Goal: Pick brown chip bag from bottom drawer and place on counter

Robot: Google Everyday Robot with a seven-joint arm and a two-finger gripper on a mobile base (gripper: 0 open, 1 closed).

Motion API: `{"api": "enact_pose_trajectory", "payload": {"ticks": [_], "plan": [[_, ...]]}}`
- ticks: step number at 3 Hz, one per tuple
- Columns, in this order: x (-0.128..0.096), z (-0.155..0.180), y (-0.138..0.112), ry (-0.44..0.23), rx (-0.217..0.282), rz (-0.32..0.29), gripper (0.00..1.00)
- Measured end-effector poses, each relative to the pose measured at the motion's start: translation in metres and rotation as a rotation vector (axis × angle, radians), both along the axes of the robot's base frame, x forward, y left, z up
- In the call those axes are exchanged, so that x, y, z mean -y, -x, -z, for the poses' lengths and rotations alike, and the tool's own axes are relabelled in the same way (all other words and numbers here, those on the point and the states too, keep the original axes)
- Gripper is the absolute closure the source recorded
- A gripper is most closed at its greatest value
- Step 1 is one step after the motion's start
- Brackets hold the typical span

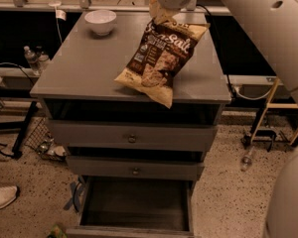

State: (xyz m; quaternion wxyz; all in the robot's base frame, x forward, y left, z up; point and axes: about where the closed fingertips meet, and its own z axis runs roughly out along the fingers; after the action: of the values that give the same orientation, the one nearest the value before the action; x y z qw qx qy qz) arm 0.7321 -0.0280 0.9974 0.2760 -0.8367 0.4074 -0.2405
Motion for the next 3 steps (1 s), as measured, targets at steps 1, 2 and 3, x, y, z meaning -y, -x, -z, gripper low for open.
{"api": "enact_pose_trajectory", "payload": {"ticks": [1, 2, 3], "plan": [[-0.0052, -0.0047, -0.016, 0.012, -0.007, -0.004, 0.82], [-0.0065, -0.0065, -0.0182, 0.01, -0.006, -0.004, 0.6], [-0.0079, -0.004, -0.0189, 0.011, -0.01, -0.006, 0.36]]}}
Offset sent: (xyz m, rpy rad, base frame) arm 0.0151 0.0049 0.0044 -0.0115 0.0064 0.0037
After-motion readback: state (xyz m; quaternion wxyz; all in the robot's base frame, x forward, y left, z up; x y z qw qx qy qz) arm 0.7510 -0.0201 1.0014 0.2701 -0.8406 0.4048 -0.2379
